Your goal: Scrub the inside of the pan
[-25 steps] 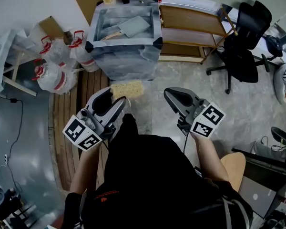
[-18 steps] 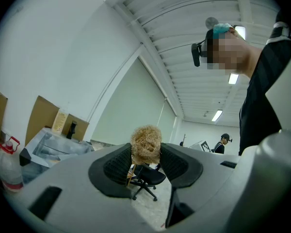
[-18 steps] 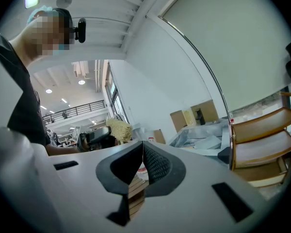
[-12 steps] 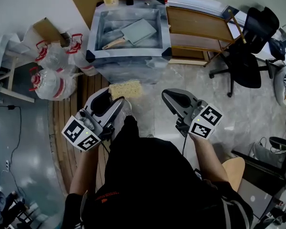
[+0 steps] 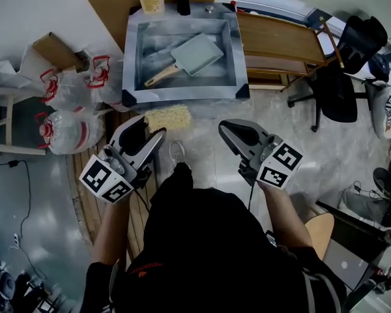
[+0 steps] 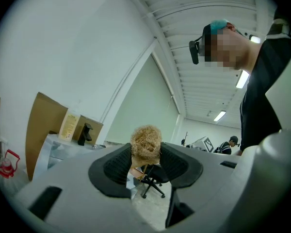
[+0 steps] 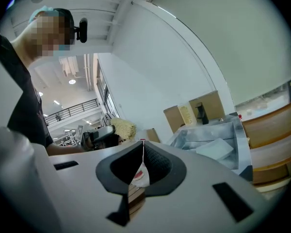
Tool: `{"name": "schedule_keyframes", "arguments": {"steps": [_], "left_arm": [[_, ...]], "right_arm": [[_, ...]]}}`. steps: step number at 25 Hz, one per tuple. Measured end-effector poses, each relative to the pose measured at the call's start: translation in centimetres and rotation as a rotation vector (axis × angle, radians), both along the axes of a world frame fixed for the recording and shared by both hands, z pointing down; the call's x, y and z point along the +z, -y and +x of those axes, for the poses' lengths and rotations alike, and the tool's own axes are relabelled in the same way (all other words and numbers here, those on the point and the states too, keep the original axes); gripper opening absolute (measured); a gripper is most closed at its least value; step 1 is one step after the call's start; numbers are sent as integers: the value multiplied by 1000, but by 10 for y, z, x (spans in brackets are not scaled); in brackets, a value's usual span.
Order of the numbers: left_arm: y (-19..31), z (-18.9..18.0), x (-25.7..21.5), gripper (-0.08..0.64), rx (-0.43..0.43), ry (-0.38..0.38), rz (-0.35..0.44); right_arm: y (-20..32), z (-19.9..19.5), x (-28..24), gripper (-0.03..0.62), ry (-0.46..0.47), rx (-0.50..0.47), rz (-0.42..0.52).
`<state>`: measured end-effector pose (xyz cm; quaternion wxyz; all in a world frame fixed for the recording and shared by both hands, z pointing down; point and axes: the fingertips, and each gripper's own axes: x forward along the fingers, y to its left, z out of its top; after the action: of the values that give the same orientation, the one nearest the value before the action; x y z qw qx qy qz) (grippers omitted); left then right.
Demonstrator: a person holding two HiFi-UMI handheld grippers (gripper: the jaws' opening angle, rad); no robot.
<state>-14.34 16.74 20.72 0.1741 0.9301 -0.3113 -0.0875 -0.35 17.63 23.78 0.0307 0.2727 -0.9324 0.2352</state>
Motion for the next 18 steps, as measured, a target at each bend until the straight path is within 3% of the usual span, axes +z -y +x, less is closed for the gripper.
{"name": "schedule_keyframes", "arguments": {"steps": [8,18], "left_arm": [[65,-38,8,181,39,0,-19],[105,-53,14,181,53,-8,-25]], "right_arm": [[59,-31,-5,6,-22,44,-11],[98,-40,-7,6,-26,84,-22]]}}
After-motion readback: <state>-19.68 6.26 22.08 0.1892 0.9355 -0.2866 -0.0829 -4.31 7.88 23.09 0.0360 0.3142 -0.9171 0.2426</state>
